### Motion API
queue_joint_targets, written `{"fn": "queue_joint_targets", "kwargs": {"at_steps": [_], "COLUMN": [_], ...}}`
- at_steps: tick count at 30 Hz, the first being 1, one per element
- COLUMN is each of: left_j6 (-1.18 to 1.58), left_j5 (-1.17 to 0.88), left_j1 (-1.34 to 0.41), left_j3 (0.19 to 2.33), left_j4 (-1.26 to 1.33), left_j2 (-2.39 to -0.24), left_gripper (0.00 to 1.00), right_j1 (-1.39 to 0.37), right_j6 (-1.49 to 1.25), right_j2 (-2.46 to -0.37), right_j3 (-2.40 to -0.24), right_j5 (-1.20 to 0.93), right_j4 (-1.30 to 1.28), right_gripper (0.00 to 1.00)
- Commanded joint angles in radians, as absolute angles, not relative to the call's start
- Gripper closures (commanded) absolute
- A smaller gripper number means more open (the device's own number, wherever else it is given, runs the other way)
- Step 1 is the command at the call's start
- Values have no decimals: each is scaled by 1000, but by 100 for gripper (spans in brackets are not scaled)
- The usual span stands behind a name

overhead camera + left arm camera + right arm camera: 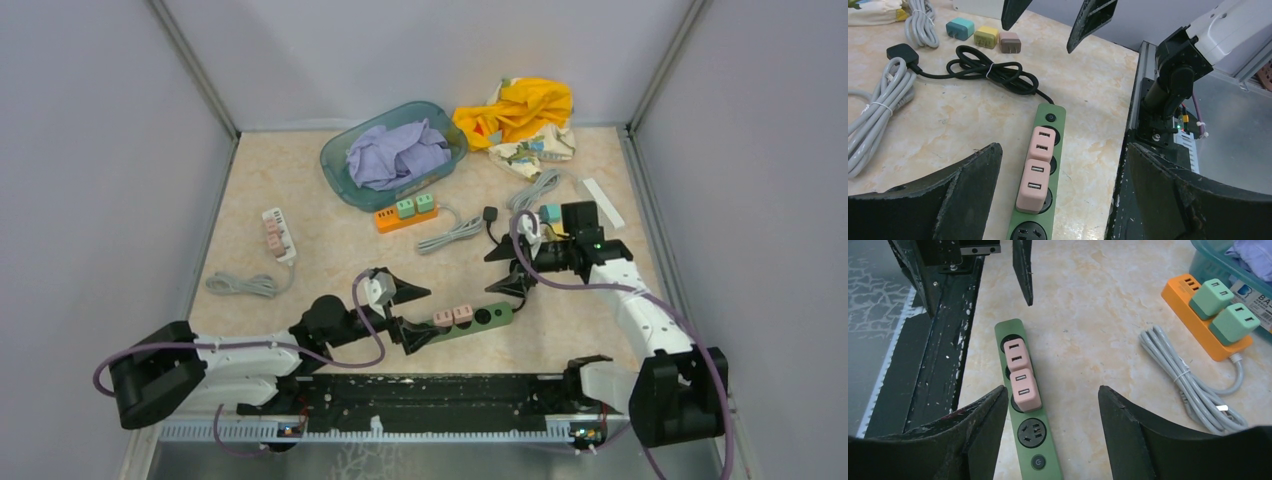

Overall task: Pull the plug off the socket
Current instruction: Remove the plug from the socket.

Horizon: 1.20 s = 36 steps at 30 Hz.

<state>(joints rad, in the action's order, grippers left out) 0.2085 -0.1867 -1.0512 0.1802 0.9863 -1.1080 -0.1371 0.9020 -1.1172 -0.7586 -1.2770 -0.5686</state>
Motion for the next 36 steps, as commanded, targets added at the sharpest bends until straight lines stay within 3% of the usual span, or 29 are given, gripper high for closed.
{"fn": "queue_joint_targets", "kwargs": {"at_steps": [1, 36], "left_j6": [208, 189], "left_j5": [-173, -110], "left_j1": [-1046, -1046], "left_j3": [152, 84], "left_j4": [1108, 1190], "left_j2": [-1120, -1216], "left_gripper": [0, 0], "right_j1": [-187, -511], "right_j6": [999, 1066], "right_j2": [-1124, -1281], "right_j3": [-797, -810], "right_j5": [-1294, -968], "right_j4": [-597, -618], "right_gripper": [33, 31]}}
